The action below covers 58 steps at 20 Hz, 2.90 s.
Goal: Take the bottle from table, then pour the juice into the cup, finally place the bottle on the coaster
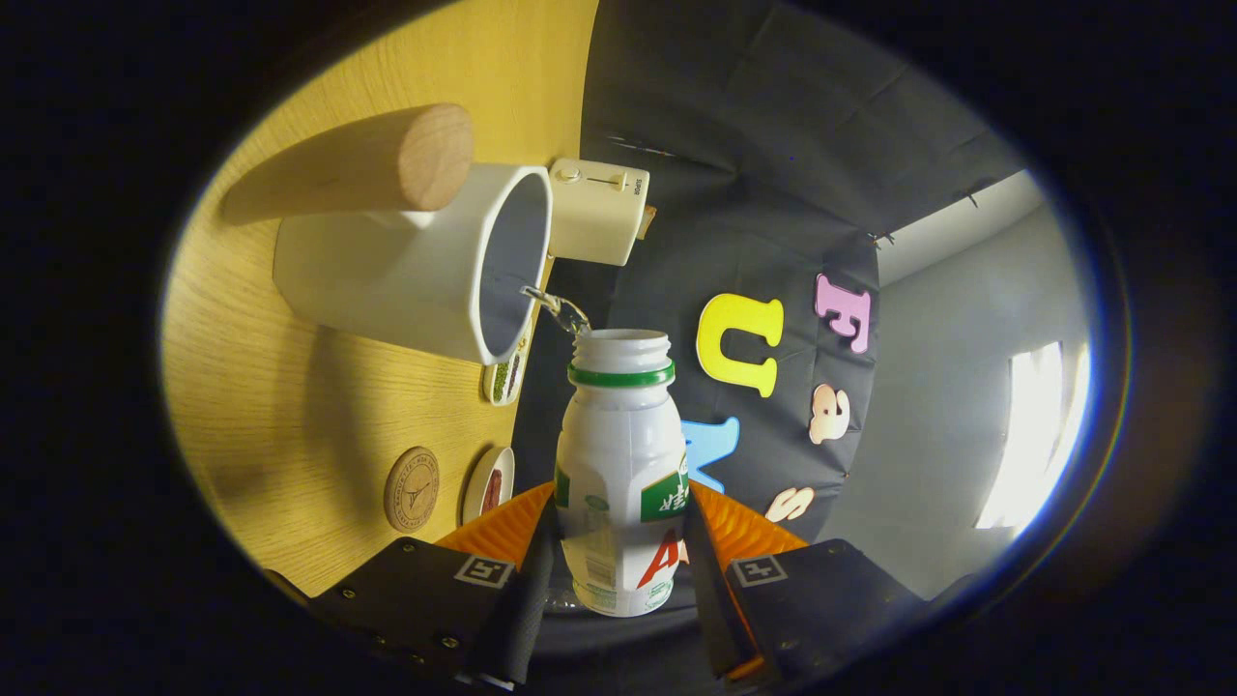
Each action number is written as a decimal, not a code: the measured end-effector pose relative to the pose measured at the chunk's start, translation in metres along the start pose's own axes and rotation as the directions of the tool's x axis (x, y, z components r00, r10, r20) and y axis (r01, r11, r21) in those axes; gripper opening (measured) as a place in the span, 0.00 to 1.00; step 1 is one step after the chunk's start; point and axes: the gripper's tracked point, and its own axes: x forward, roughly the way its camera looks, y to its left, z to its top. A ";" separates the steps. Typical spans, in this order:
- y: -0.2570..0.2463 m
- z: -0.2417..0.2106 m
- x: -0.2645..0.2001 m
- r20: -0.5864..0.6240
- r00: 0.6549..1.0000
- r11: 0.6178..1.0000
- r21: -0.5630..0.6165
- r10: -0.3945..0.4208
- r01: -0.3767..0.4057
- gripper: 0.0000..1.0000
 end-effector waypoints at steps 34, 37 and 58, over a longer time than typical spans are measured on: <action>-0.008 0.008 -0.001 0.051 0.996 0.986 -0.148 -0.068 0.075 0.67; -0.008 0.010 -0.001 0.063 0.996 0.983 -0.165 -0.070 0.079 0.67; -0.016 0.035 0.000 0.152 0.981 0.945 -0.286 -0.121 0.161 0.67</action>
